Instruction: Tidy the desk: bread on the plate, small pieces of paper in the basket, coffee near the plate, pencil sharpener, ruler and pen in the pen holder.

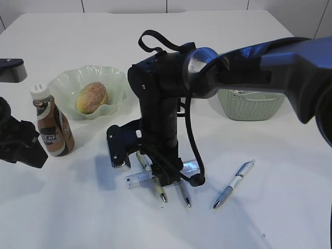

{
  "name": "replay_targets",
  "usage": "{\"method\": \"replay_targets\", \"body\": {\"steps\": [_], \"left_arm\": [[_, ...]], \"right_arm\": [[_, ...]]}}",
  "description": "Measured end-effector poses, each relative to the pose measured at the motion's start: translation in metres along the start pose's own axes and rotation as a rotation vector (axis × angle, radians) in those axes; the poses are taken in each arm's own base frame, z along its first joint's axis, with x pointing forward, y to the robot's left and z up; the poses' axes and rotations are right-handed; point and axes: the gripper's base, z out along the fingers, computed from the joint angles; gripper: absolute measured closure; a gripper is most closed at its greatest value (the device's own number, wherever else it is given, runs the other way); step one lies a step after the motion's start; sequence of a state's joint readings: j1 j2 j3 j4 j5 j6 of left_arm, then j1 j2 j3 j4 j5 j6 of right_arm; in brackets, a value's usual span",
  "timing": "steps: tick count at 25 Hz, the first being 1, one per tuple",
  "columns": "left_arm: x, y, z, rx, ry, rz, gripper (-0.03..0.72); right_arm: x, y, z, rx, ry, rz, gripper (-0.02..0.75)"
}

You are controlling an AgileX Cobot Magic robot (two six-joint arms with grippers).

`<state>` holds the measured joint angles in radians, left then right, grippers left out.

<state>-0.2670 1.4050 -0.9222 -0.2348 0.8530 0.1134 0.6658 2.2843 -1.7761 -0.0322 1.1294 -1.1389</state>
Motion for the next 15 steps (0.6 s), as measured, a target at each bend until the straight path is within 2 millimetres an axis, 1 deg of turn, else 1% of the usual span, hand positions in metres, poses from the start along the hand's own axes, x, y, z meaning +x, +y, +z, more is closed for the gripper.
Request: {"method": "replay_targets", "body": {"steps": [3,11,15], "left_arm": [[0.000,0.000,0.000,0.000,0.000,0.000,0.288],[0.000,0.000,0.000,0.000,0.000,0.000,0.288],[0.000,0.000,0.000,0.000,0.000,0.000,0.288]], "right_arm": [[0.004,-0.002,0.000,0.000,-0.004,0.012,0.288],[0.004,-0.002,0.002,-0.014,-0.025,0.028,0.288],[0.004,-0.002,0.011,-0.033,-0.017,0.027,0.288]]}}
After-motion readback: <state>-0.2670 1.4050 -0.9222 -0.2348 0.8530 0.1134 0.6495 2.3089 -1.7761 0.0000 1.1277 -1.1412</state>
